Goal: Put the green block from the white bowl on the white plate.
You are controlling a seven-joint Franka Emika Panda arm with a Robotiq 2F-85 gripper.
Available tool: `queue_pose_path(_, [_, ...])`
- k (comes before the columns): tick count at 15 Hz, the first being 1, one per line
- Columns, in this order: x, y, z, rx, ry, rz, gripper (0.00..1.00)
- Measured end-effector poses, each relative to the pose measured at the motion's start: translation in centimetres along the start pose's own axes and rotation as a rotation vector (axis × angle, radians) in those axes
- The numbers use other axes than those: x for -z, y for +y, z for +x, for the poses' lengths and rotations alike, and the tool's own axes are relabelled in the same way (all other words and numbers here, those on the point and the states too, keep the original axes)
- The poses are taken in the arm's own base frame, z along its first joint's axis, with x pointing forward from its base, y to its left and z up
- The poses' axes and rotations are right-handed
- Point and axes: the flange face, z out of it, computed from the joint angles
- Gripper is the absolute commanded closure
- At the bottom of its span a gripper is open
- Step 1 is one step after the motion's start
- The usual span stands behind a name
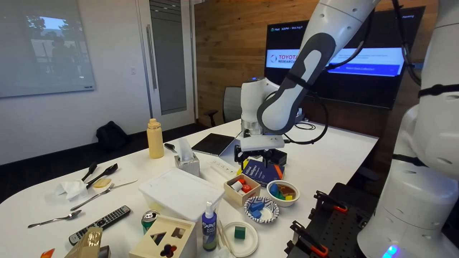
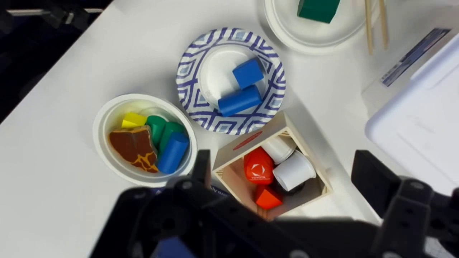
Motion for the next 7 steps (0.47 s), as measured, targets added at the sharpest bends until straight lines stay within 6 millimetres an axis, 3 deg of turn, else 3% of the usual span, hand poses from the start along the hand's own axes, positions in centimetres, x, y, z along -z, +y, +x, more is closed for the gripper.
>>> queue_pose_path(4, [4.2,1.3,1.3,0.061,-0.089,0.009,0.0])
queue_pose_path(7, [6.3,2.6,2.8,0.064,-0.113,-0.005,0.0])
